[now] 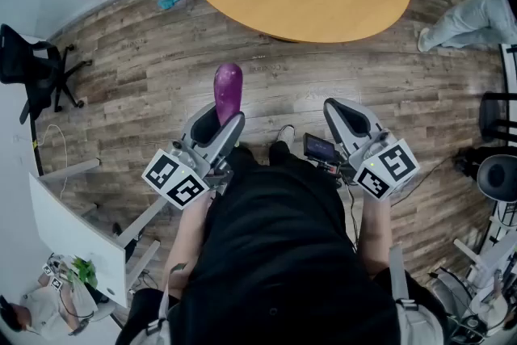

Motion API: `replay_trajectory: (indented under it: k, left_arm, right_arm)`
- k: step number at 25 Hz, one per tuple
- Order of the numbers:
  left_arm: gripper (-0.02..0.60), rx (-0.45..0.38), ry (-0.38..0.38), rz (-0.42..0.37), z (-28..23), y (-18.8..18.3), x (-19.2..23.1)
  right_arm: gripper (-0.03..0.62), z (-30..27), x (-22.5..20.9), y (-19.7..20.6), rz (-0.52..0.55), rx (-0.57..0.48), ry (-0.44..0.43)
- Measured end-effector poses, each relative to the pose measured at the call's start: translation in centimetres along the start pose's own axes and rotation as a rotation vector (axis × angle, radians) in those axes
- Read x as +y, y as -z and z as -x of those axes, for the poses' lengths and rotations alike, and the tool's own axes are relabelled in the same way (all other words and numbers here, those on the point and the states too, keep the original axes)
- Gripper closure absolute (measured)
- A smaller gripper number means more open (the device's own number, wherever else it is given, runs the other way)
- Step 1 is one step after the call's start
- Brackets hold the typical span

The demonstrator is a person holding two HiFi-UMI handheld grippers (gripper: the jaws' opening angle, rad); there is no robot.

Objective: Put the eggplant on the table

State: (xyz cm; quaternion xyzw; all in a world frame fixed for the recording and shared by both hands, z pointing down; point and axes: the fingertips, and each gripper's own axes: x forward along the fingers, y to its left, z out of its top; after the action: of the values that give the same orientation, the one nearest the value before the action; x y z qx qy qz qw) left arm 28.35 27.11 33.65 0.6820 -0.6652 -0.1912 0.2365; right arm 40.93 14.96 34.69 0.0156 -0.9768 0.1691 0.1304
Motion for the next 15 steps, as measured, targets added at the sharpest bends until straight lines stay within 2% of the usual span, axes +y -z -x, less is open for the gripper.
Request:
replay_trajectory:
  k: [4, 8, 15]
  left_arm:
    - [0.396, 0.003, -0.005, -0.008, -0.1, 0.7, -1.0]
    - [0.396, 0.001, -0.023, -0.003, 0.0, 1.5, -1.6]
    - [0.396, -0.003, -0.033, 0.014, 0.4, 1.7, -1.5]
  right_arm:
    - [0.577, 1.2, -0.2, 0.2, -0.010, -0.005, 0.000]
    - [0.577, 2.0, -0.8, 0.6, -0.068, -0.019, 0.026]
    - [0.576, 1.5, -0.6, 0.8, -0.074, -0.008, 0.007]
